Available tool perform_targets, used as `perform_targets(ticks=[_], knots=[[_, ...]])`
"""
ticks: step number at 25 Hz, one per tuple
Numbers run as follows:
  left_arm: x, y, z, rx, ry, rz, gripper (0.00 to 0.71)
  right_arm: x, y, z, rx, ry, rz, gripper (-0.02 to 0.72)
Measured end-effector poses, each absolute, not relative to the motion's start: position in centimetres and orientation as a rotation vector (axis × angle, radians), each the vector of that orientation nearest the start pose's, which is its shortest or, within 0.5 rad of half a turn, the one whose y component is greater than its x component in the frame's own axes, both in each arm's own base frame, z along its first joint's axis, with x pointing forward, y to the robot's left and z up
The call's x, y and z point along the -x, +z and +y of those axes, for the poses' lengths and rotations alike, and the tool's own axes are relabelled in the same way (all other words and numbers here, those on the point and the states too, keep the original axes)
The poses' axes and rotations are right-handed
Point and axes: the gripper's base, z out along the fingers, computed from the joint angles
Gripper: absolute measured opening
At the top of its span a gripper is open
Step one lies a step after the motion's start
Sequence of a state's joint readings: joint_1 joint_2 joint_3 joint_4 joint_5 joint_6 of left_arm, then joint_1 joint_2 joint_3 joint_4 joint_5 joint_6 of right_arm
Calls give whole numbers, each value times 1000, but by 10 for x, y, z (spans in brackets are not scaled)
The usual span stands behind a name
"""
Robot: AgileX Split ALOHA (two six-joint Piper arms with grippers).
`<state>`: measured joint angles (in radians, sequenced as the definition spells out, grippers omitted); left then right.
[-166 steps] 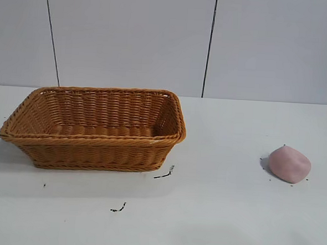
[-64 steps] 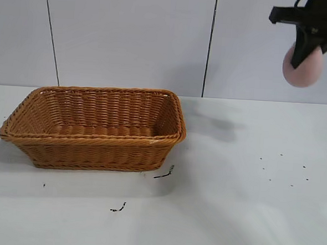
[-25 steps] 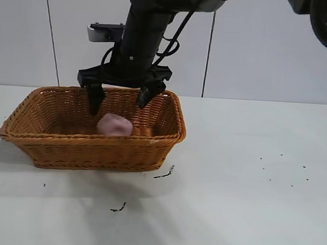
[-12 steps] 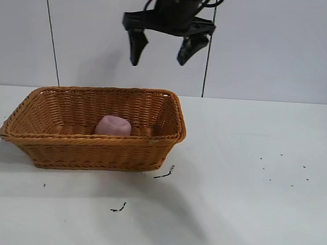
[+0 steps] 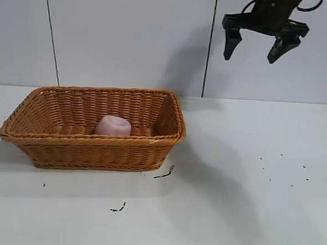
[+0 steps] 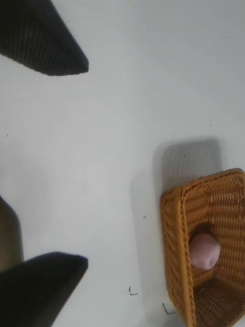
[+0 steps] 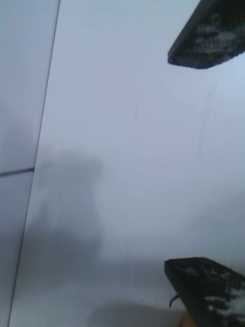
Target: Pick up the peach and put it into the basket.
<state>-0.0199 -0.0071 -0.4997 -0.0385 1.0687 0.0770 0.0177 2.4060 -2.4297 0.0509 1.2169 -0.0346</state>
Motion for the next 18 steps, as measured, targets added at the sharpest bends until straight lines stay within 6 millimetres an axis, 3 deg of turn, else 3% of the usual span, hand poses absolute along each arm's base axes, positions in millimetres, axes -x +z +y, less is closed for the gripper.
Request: perform_targets(ticks=[5, 9, 14, 18], knots=[[6, 277, -3, -101, -10, 2042, 692, -508, 253, 12, 79, 73, 2727, 689], [6, 277, -3, -101, -10, 2042, 692, -481, 275, 15, 93, 83, 2749, 689], [6, 277, -3, -101, -10, 2042, 692, -424, 320, 19, 112, 91, 2738, 689], [6, 277, -3, -101, -10, 2042, 692, -364, 340, 17, 120, 86, 2757, 689]])
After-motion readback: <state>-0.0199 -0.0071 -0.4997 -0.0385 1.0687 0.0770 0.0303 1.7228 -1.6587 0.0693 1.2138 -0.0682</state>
